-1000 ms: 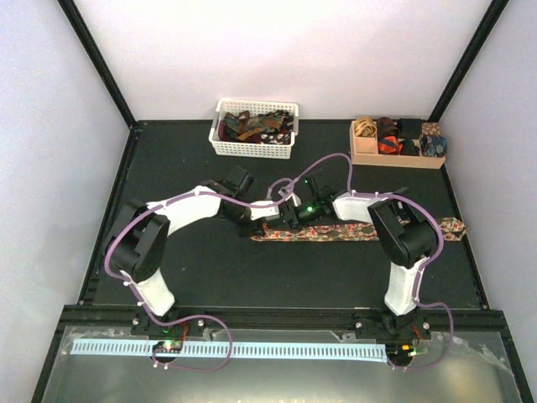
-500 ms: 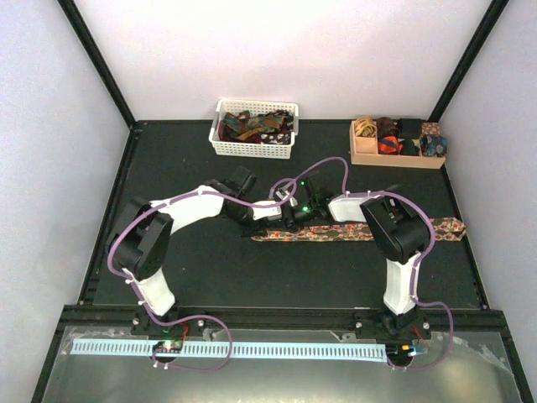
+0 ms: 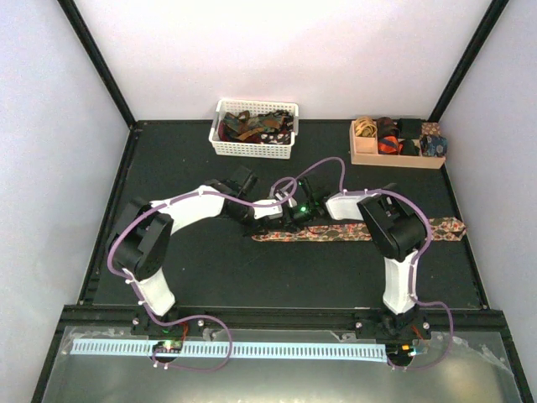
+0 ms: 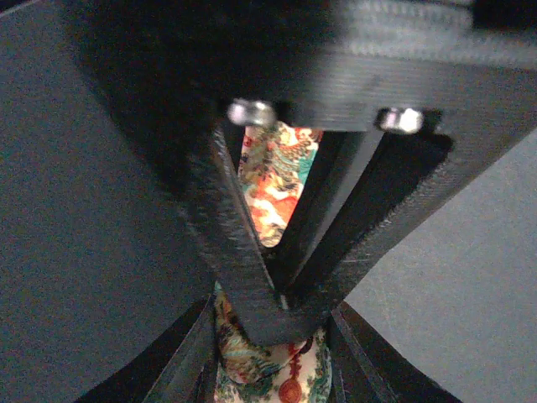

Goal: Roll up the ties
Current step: Roll the tie at the center of the board.

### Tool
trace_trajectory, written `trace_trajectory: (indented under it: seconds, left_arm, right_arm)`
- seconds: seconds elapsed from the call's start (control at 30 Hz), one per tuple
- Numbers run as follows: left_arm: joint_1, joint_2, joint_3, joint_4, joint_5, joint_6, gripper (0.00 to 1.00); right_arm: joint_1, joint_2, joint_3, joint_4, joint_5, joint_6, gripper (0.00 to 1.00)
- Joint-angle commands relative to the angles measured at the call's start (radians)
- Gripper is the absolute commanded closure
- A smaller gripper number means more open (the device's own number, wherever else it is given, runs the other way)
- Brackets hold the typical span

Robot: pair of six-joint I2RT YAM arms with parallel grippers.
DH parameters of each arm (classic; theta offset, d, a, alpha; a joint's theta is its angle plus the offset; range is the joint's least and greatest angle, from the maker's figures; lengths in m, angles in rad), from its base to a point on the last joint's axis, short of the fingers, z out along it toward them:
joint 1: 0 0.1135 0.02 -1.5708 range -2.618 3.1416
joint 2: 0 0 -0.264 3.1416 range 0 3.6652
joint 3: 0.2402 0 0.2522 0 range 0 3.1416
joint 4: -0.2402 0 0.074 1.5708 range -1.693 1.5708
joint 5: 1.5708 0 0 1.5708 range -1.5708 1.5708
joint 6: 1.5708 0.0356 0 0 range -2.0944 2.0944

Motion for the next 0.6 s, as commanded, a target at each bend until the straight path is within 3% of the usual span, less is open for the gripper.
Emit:
trace_trajectory:
  seconds: [0.0,0.07,0.13,0.3,0.57]
  left_arm:
    - [-0.007,0.007,0.031,0.026,0.003,-0.018,0.63]
    - [-0.007,0.007,0.028,0.024,-0.005,-0.015,0.62]
    - [-0.005,0.005,0.023,0.019,-0.010,-0.012,0.58]
    - [0.018,-0.051,-0.032,0.051,-0.015,-0.004,0.26]
    - [0.015,-0.027,-0.050,0.039,0.010,0.007,0.11]
  right_arm:
    - [0.005,0.016,0.018,-0.019,-0.004,-0.006,0.89]
    - [-0.001,0.016,0.020,-0.047,0.010,-0.038,0.98]
    - [-0.010,0.018,0.018,-0.062,0.013,-0.058,0.99]
    - [-0.030,0.013,0.012,-0.115,0.018,-0.130,0.99]
    - [-0.044,-0.004,-0.022,-0.057,0.003,-0.160,0.99]
